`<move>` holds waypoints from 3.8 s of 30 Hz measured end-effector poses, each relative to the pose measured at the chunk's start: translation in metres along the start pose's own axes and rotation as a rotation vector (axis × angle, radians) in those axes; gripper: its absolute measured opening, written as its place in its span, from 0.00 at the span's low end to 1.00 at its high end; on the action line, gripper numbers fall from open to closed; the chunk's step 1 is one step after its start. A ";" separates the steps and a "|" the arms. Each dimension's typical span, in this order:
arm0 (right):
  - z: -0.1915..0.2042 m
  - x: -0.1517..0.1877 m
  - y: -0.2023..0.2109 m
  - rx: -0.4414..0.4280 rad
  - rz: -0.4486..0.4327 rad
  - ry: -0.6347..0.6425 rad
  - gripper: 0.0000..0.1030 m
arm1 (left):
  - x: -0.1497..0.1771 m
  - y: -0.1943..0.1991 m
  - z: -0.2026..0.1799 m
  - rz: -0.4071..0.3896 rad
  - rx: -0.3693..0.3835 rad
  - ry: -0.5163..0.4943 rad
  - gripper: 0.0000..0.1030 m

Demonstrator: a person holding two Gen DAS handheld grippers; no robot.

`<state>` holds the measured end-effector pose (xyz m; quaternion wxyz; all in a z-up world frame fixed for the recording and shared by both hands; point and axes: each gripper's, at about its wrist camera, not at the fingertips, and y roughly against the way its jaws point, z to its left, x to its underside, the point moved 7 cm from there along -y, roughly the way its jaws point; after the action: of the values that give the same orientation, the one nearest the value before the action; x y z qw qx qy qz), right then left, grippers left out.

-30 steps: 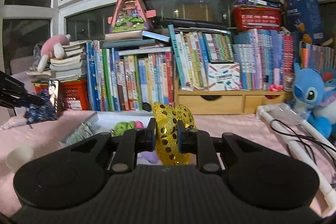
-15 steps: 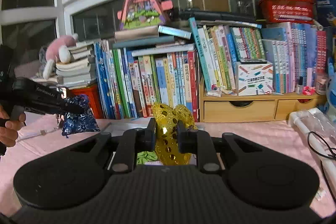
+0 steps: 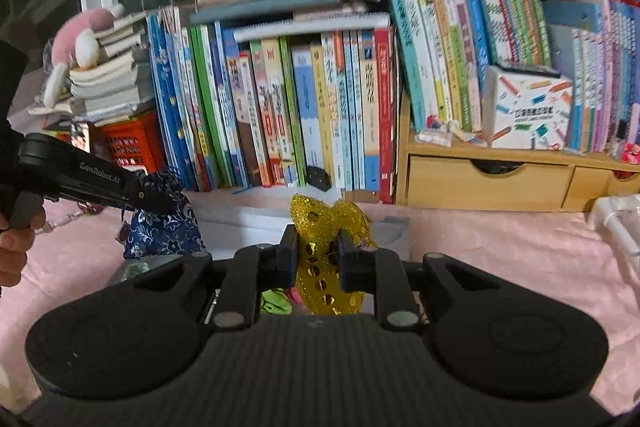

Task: Organize soft objects
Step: 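Carry the pouch with the left tool while the right tool carries the sequined bow into the box, then open the left tool while the right tool opens, releasing both items in the box, then withdraw both tools up from the box, then lower the left tool toward the white tissue while the right tool approaches the white foam sheet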

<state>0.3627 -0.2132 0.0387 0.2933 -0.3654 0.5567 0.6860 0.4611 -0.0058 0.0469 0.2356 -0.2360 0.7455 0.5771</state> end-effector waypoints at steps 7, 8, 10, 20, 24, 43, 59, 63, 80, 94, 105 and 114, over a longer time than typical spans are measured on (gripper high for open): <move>0.000 0.008 -0.025 0.002 0.063 -0.023 0.23 | 0.005 -0.018 0.004 0.028 -0.018 -0.014 0.22; 0.000 0.009 -0.028 -0.002 0.072 -0.028 0.23 | 0.006 -0.019 0.004 0.030 -0.018 -0.017 0.22; 0.001 0.011 -0.030 -0.013 0.087 -0.037 0.23 | 0.007 -0.022 0.003 0.037 -0.020 -0.025 0.22; 0.005 0.015 -0.036 -0.036 0.136 -0.030 0.23 | 0.016 -0.032 0.001 0.063 -0.042 -0.044 0.22; 0.005 0.017 -0.037 -0.042 0.148 -0.033 0.23 | 0.016 -0.032 0.002 0.068 -0.049 -0.044 0.23; 0.004 0.013 -0.027 -0.039 0.148 -0.067 0.38 | 0.019 -0.003 -0.009 0.035 -0.105 -0.131 0.56; 0.013 0.001 0.043 -0.072 0.048 -0.050 0.57 | 0.049 0.088 -0.057 -0.061 -0.040 -0.270 0.71; 0.013 0.005 0.066 -0.068 0.039 -0.051 0.59 | 0.068 0.111 -0.071 -0.071 -0.004 -0.312 0.71; -0.012 0.055 0.134 -0.053 0.070 -0.102 0.66 | 0.159 0.142 -0.095 0.012 0.133 -0.311 0.67; -0.054 0.096 0.133 -0.084 0.167 -0.325 0.66 | 0.170 0.091 -0.095 0.196 0.100 -0.190 0.55; -0.075 0.126 0.124 -0.127 0.237 -0.476 0.66 | 0.175 0.061 -0.102 0.282 0.084 -0.130 0.51; -0.079 0.141 0.116 -0.140 0.272 -0.516 0.66 | 0.179 0.051 -0.102 0.299 0.070 -0.119 0.51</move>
<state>0.2040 -0.3154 -0.0234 0.3044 -0.1202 0.4588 0.8261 0.2823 -0.1080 -0.0038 0.1990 -0.0795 0.7766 0.5924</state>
